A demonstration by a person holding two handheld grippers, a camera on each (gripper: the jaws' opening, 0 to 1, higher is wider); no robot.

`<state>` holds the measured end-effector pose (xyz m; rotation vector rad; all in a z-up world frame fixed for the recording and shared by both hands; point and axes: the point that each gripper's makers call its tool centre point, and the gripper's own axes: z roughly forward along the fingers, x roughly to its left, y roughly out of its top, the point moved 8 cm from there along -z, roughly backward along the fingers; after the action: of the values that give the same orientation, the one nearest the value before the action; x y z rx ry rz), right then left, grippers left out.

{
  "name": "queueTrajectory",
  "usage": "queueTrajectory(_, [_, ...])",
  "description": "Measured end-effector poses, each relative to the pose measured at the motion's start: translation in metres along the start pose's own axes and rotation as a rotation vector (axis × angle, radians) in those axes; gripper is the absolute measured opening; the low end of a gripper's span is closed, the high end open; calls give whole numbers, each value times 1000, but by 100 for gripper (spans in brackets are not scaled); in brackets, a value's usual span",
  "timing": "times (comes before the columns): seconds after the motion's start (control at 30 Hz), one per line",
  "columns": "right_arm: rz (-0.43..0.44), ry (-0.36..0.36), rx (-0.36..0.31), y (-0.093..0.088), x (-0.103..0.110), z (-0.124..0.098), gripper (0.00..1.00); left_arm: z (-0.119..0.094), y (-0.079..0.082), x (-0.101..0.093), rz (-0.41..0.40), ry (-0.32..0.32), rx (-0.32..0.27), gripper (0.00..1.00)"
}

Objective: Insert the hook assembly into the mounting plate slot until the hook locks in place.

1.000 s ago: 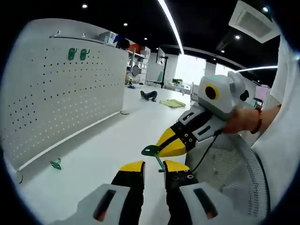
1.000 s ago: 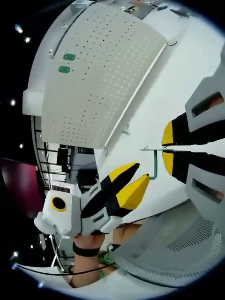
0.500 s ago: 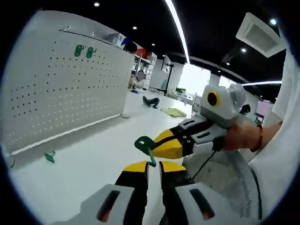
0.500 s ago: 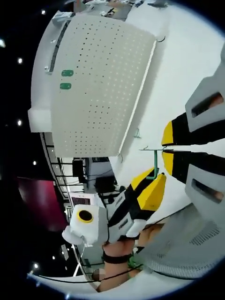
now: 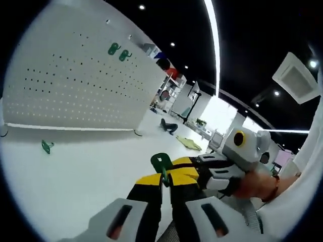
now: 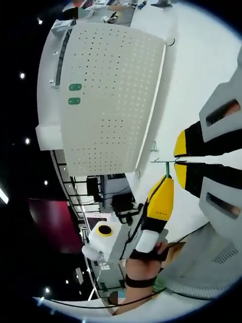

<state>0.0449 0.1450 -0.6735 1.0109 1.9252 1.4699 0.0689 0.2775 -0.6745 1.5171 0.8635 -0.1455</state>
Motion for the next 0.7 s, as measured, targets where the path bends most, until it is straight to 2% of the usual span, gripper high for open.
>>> queueTrajectory(0.27, [15,-7,-33,2,0,1,2,1,0,1,-31,-2,-40,4])
queueTrajectory(0.37, [32,-3,-43,2,0,2,3,1,2,-1,33,9,-44,4])
queueTrajectory(0.7, [46,-21,-60,5,-4,1,8,2,12,-1,119,19,-65,3])
